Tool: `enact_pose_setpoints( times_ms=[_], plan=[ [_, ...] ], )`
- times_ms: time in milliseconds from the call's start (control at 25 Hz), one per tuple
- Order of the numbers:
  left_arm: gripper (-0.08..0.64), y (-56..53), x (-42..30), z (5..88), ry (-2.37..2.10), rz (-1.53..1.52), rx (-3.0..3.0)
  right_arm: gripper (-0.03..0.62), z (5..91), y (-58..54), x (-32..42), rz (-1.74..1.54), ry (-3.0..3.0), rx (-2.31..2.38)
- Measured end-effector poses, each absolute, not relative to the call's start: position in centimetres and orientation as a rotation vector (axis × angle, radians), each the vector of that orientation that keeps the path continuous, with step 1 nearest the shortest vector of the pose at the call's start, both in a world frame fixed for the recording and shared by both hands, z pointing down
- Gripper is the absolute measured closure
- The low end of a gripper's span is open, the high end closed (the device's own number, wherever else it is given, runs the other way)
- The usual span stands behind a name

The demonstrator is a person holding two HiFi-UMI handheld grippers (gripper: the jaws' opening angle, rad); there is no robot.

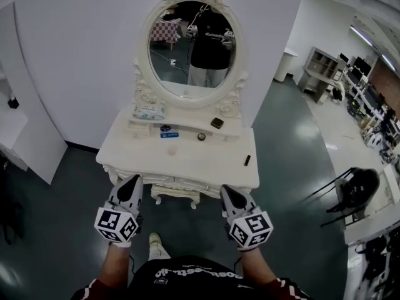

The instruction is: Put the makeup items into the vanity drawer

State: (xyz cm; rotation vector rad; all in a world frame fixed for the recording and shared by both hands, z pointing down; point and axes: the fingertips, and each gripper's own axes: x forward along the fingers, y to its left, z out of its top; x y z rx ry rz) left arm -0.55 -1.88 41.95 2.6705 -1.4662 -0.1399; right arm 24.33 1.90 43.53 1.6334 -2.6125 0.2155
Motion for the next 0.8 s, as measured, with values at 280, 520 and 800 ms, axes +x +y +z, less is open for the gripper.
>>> enact_pose_setpoints(
  times_ms=[280, 520, 800],
  plan=[
    [0.554, -7.0, -3.9, 42.5, -1.446, -0.118, 2.673, 0.589, 43.3, -4.2, 21.3, 0.157, -2.595, 1.712],
    [0.554, -11.1, -6.1, 42.5, -1.402, -0.113, 2.688, 0.589, 43.4, -8.6, 18.5, 0.161, -2.564, 1.770],
    [0.554, -14.9, -8.5, 42.8, -1.338, -0.099, 2.717, 0.591, 43.6, -12.7, 15.2, 0.178, -2.514, 1.815]
  ],
)
